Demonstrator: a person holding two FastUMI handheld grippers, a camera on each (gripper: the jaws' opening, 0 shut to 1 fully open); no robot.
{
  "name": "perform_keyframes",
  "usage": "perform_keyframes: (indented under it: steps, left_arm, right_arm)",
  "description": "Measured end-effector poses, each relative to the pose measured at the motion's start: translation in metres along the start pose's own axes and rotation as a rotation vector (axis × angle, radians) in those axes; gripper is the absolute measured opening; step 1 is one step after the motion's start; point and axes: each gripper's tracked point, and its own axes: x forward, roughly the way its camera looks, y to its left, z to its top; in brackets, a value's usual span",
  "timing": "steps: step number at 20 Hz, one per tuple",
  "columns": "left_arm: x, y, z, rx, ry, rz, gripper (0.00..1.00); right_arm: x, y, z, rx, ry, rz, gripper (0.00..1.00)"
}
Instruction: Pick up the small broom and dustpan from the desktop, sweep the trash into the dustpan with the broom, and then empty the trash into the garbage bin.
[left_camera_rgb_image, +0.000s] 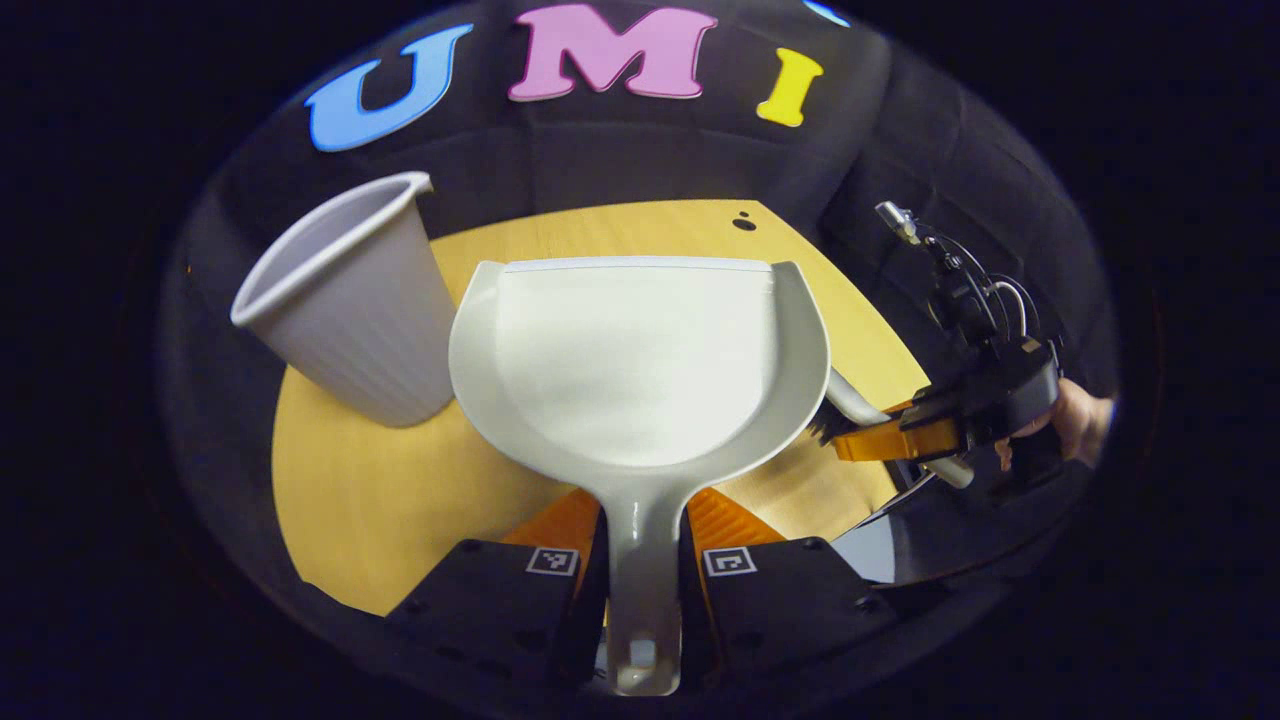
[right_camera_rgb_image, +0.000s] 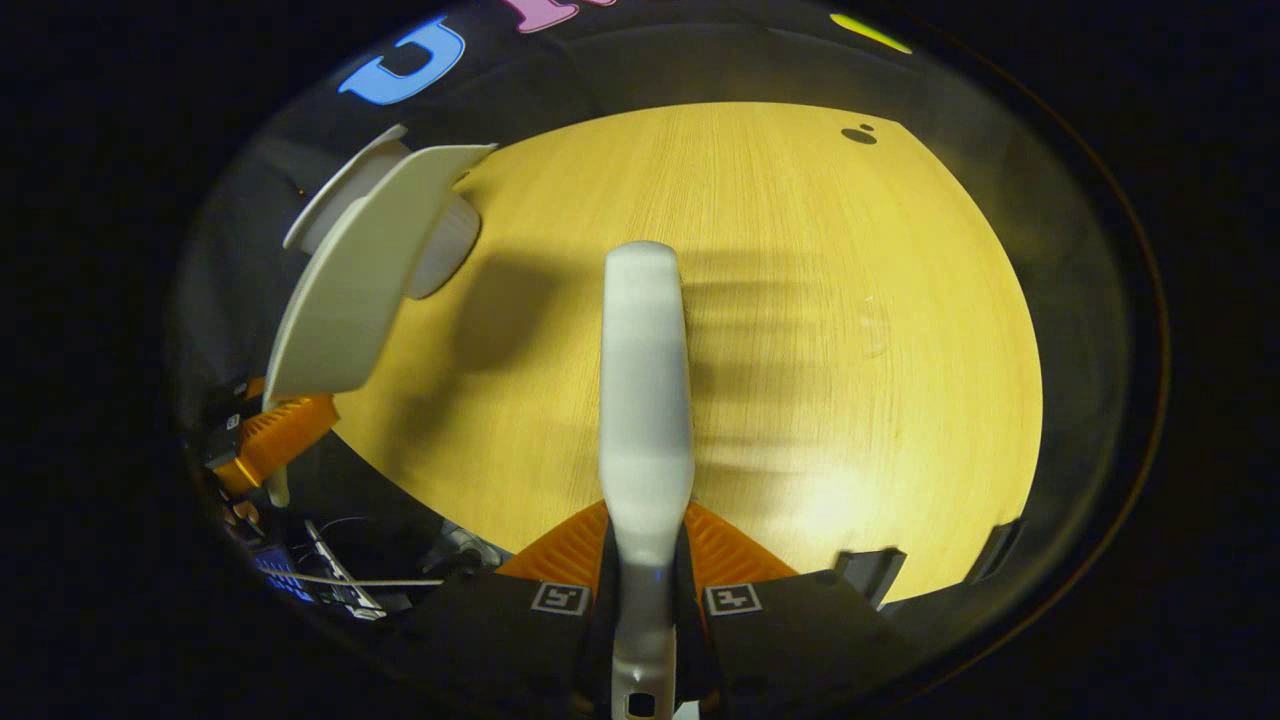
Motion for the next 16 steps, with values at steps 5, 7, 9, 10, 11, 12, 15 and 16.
perform_keyframes:
  steps: [5,7,9,10,11,12,15,16]
  left_arm:
    - [0.064,-0.008,-0.029,-0.104,0.104,0.089,0.29]
    - [0.072,-0.001,-0.035,-0.132,0.124,0.113,0.29]
    - [0.084,0.005,-0.05,-0.162,0.152,0.126,0.29]
    - [0.084,0.005,-0.054,-0.179,0.175,0.139,0.3]
    - [0.082,0.003,-0.055,-0.176,0.18,0.152,0.3]
    - [0.081,0.0,-0.054,-0.172,0.183,0.159,0.28]
    - [0.081,-0.006,-0.052,-0.18,0.222,0.161,0.3]
    - [0.081,-0.007,-0.054,-0.182,0.238,0.162,0.29]
  right_arm:
    - [0.049,0.02,-0.004,0.055,0.056,-0.035,0.28]
    - [0.058,0.027,0.01,0.051,0.03,-0.053,0.28]
    - [0.067,0.024,0.018,0.03,0.039,-0.098,0.28]
    - [0.069,0.025,0.022,0.041,0.039,-0.11,0.24]
    - [0.073,0.027,0.026,0.063,0.039,-0.107,0.28]
    - [0.077,0.028,0.026,0.086,0.041,-0.098,0.29]
    - [0.081,0.028,0.028,0.109,0.077,-0.089,0.33]
    - [0.083,0.026,0.031,0.114,0.079,-0.089,0.29]
